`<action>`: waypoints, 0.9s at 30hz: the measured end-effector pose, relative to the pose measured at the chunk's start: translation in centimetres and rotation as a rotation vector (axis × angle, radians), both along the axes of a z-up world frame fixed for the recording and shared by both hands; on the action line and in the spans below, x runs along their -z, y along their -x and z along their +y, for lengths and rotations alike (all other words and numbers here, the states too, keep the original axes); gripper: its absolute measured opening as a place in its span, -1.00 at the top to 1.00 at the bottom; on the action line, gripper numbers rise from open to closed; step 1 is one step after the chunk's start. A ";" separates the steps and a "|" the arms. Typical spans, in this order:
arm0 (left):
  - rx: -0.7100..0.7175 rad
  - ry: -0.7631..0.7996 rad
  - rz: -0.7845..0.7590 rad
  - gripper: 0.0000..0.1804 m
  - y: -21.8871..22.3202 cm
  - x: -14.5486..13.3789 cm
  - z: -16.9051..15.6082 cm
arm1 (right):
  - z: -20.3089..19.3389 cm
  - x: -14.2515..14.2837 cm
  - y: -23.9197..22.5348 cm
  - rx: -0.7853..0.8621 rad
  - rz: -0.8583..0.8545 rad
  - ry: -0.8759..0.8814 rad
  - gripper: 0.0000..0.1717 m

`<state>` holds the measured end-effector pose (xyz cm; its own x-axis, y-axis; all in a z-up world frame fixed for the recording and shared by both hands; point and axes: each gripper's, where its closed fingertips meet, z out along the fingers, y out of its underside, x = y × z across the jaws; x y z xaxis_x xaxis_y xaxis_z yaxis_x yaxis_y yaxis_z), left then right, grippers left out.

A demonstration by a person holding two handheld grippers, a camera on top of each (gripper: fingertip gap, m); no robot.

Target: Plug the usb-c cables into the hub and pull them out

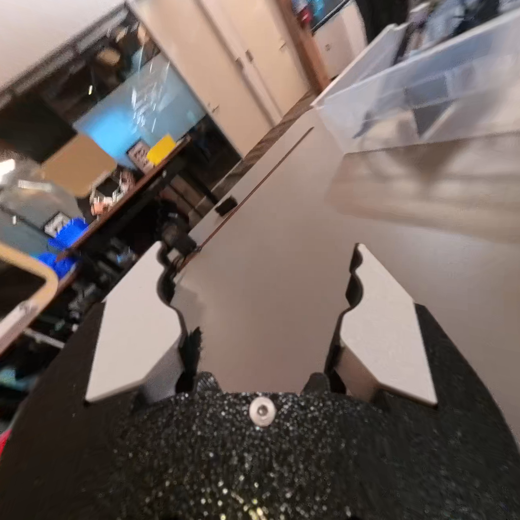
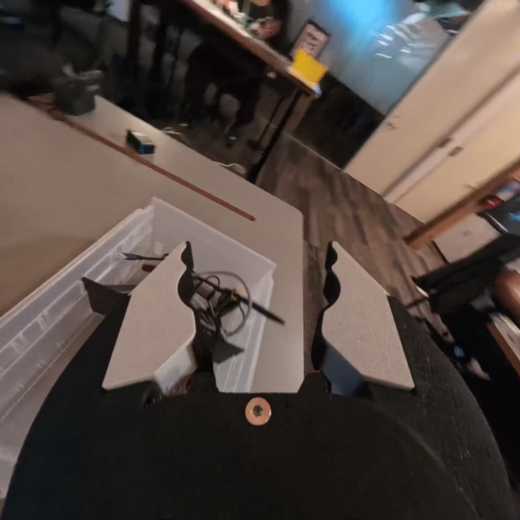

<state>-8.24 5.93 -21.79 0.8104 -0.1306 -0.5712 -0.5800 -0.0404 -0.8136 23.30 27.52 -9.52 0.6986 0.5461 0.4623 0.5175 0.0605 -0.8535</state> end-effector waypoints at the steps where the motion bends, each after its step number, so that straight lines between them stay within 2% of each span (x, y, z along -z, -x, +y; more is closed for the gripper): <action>1: -0.045 0.006 -0.048 -0.46 0.7 -1.1 0.1 | -0.8 0.8 -1.5 0.065 0.023 -0.001 -0.13; 4: -0.225 0.080 -0.135 -0.73 5.2 -4.0 -0.5 | -3.1 5.9 -5.4 0.207 0.068 0.109 -0.29; 5: -0.260 0.111 -0.225 -0.75 6.6 -4.5 -0.9 | -3.5 7.9 -6.3 0.226 0.078 0.166 -0.36; 7: -0.301 0.182 -0.424 -0.77 8.4 -4.9 -2.2 | -3.4 11.4 -7.8 0.282 0.062 0.351 -0.65; 8: -0.346 0.217 -0.471 -0.77 9.5 -4.5 -3.0 | -3.3 12.7 -8.6 0.326 0.022 0.442 -0.74; 11: -0.599 0.360 -0.441 -0.77 13.9 -1.4 -7.2 | -3.1 14.2 -9.3 0.343 -0.086 0.472 -0.68; 13: -0.752 0.503 -0.412 -0.77 16.3 1.7 -10.8 | -3.5 16.1 -9.0 0.314 -0.074 0.559 -0.59; 16: -0.787 0.654 -0.469 -0.75 17.0 5.3 -14.3 | -4.0 18.7 -9.6 0.329 -0.080 0.697 -0.18; 20: -0.816 0.746 -0.467 -0.40 16.9 6.1 -17.6 | -3.9 19.5 -9.9 0.339 -0.074 0.731 0.51; 22: -0.832 0.787 -0.457 -0.14 17.2 6.8 -18.9 | -3.7 19.4 -9.5 0.327 -0.053 0.728 0.80; 23: -0.842 0.826 -0.458 0.07 17.3 7.4 -19.6 | -3.7 19.5 -9.0 0.308 -0.040 0.734 0.92; 24: -0.835 0.869 -0.461 0.43 17.1 8.1 -20.1 | -3.7 19.4 -8.8 0.309 -0.044 0.730 0.92; 25: -0.837 0.888 -0.455 0.66 17.3 8.6 -20.5 | -3.8 19.4 -8.5 0.296 -0.045 0.732 0.94; 26: -0.802 0.893 -0.467 0.81 17.1 9.0 -20.4 | -4.0 19.4 -7.9 0.272 -0.032 0.743 0.96; 27: -0.786 0.865 -0.479 0.83 17.1 8.8 -20.0 | -4.3 19.4 -7.3 0.248 -0.026 0.753 0.96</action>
